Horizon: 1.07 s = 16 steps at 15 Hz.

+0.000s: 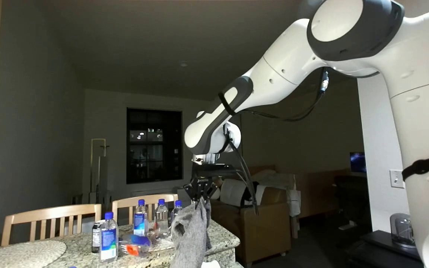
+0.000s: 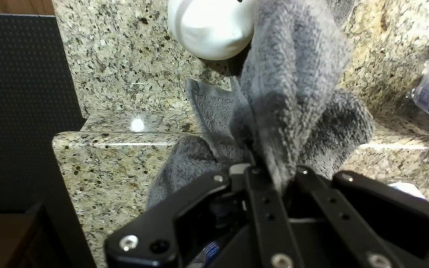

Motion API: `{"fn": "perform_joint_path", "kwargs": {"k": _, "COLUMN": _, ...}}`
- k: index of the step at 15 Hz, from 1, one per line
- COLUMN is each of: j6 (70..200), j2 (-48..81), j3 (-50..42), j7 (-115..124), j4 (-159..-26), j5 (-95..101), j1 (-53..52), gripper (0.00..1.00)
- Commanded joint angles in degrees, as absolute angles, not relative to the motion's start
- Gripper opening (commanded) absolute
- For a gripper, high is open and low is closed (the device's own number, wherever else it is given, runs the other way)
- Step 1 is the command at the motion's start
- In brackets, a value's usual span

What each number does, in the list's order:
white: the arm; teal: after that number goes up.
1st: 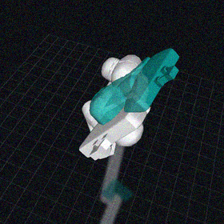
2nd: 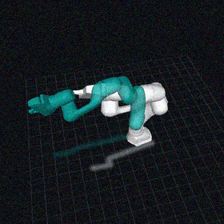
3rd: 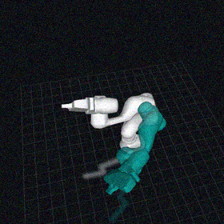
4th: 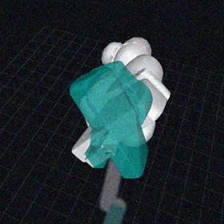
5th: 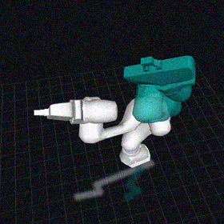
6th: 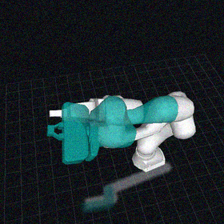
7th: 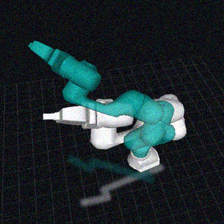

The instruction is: Put the towel on the teddy bear

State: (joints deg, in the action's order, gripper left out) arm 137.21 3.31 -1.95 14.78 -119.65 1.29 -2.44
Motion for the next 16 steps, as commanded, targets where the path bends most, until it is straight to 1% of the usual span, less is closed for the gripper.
{"fn": "perform_joint_path", "kwargs": {"k": 1, "j6": 140.62, "j2": -4.21, "j3": -2.47, "j7": 18.05, "j4": -126.86, "j5": 0.8, "j1": -0.51, "gripper": 0.09}}
{"fn": "perform_joint_path", "kwargs": {"k": 8, "j6": 139.76, "j2": -10.35, "j3": -2.4, "j7": 19.66, "j4": -132.95, "j5": 1.78, "j1": 2.29, "gripper": 0.09}}
{"fn": "perform_joint_path", "kwargs": {"k": 12, "j6": 137.68, "j2": -8.46, "j3": -2.94, "j7": 20.18, "j4": -133.8, "j5": 0.39, "j1": 3.55, "gripper": 0.09}}
{"fn": "perform_joint_path", "kwargs": {"k": 16, "j6": 137.63, "j2": -2.79, "j3": -4.18, "j7": 22.88, "j4": -132.82, "j5": 0.36, "j1": 5.27, "gripper": 0.09}}
